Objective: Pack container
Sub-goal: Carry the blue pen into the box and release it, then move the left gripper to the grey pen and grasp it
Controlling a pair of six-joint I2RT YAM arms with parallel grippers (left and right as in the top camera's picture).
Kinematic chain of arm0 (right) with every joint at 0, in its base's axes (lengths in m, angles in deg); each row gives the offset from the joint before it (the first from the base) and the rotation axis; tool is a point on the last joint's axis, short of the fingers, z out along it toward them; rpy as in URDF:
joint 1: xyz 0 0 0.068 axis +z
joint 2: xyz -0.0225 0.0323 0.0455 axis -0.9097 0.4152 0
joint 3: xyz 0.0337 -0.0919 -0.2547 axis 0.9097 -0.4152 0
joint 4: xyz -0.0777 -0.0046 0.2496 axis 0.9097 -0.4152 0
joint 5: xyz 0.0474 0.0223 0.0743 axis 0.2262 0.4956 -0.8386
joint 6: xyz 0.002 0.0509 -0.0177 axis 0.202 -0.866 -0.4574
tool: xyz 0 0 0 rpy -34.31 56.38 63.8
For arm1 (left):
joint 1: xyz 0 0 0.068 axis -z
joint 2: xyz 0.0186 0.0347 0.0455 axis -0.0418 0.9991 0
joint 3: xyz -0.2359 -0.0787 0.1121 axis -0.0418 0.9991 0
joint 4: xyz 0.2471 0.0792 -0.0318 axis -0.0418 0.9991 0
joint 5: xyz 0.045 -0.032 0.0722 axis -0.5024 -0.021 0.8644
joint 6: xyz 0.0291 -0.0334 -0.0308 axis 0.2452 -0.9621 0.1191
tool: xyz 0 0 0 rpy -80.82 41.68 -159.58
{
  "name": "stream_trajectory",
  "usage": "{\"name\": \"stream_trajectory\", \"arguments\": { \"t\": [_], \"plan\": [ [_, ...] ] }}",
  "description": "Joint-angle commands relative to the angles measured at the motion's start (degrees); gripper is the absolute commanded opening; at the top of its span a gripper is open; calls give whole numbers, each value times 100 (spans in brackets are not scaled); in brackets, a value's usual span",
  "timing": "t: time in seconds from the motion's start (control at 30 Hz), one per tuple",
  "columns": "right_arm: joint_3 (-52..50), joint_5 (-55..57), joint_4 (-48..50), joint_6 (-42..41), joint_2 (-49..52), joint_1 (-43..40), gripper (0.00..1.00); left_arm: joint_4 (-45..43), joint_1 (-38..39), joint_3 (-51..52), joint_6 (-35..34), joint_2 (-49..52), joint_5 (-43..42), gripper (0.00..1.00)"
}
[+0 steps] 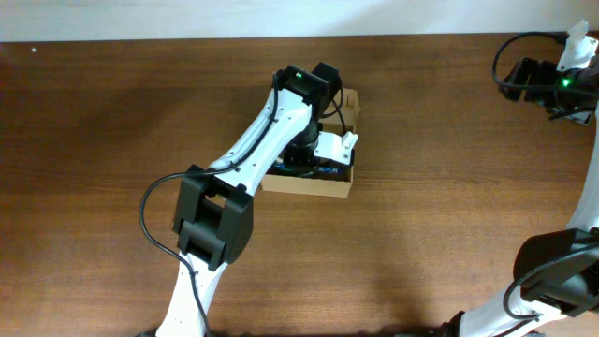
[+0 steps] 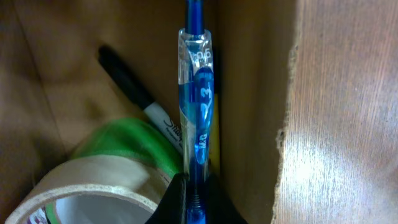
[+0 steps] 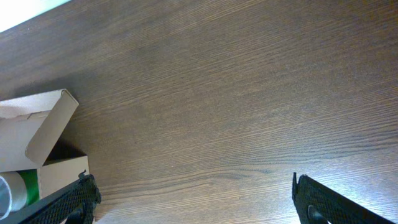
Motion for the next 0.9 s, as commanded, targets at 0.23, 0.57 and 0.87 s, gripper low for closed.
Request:
{"name": "stream_trajectory", "arguments": {
  "t": [0.23, 0.57, 0.87],
  "plan": [
    [13, -50, 0, 7, 9, 26, 99, -140, 24, 35, -822, -675, 428, 47],
    [13, -48, 0, 7, 9, 26, 99, -1239, -957, 210, -3062, -3053, 852, 66],
    [13, -48, 0, 7, 9, 26, 99, -3386, -3368, 3517, -5643, -5121, 662, 64]
  ]
}}
